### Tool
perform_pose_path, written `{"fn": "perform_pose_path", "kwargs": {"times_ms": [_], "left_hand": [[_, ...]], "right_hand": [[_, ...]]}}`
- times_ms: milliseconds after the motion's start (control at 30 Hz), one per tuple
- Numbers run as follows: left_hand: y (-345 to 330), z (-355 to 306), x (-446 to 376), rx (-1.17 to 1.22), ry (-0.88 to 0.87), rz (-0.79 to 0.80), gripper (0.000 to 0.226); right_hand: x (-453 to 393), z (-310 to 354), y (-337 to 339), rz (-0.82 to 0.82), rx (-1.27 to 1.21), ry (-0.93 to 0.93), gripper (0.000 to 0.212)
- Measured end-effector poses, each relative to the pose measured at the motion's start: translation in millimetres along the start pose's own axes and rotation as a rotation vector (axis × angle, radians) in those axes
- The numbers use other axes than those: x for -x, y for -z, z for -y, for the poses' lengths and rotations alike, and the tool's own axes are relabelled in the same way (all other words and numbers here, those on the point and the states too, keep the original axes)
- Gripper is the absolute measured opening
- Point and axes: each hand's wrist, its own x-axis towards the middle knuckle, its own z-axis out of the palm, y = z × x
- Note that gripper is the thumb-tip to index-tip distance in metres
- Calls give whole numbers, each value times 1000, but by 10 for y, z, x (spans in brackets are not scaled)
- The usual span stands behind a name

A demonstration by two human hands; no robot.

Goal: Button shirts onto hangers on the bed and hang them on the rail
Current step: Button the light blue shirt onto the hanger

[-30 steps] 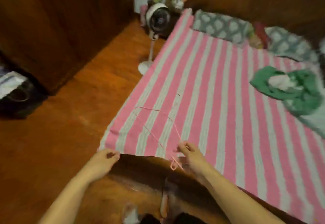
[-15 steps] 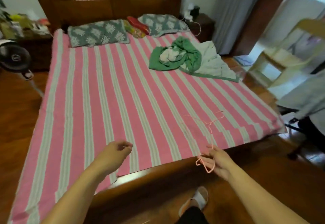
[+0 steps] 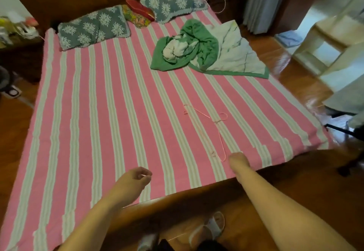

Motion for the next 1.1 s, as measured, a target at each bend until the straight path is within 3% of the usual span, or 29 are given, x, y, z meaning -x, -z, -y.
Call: {"fn": "perform_pose_path", "kwargs": {"times_ms": [67,233,500,800,900,1100], "left_hand": [[-150,-184,-149,-45,7,59,16],[-554,-1000,-558,-103,-114,203,23],[-1240,-3244,-900,-203,-651,394,15],[-2418,-5444,57,-243,-1117,535,22],[-3056,-6010,312,-256,-1170,596,19],[-4365,-6972,719,-295,-1082,658,16]], "right_hand": [[-24,-153,170,40,-73,-35,21],[-76,-432,1190,8,-478,-120,29],[580,-482,3098,-316,-682,144,20],[1133,-1174,4753,-613,-793,237,14],[1009,-1446,5310,-690,-831,212,15],[594,-1782,6478,-721,-557,189,16]]}}
